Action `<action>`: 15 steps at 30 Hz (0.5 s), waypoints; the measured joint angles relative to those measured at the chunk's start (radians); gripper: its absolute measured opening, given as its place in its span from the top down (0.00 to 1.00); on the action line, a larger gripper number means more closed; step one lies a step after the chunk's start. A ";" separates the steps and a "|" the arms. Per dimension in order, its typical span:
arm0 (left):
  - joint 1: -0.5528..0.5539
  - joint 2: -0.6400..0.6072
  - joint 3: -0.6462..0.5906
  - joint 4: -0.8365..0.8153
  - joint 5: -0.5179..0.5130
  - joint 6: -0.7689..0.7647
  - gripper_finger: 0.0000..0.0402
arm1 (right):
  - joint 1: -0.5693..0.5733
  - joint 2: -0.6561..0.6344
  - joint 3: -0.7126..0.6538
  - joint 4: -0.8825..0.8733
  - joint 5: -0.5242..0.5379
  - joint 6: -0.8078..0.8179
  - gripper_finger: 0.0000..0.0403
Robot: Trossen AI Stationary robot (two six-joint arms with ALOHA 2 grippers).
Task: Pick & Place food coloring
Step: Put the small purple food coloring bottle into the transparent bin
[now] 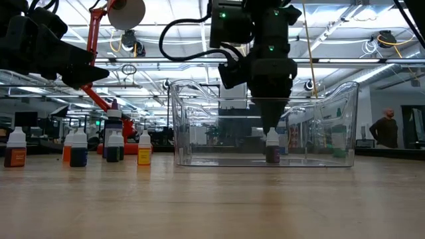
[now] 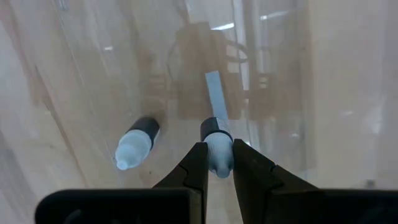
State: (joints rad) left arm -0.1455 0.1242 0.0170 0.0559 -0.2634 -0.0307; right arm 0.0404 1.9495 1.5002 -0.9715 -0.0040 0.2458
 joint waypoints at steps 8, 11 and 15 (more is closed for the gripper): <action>0.000 0.000 0.000 0.000 0.000 0.000 0.03 | 0.001 -0.003 -0.045 0.039 0.001 -0.004 0.90; 0.000 0.000 0.000 0.000 0.000 0.000 0.03 | 0.001 -0.003 -0.049 0.054 0.002 0.000 0.90; 0.000 0.000 0.000 0.000 0.000 0.000 0.03 | 0.001 -0.011 -0.051 0.079 0.002 0.008 0.79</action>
State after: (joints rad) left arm -0.1453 0.1242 0.0170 0.0563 -0.2634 -0.0307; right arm 0.0414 1.9390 1.4488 -0.8922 -0.0025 0.2533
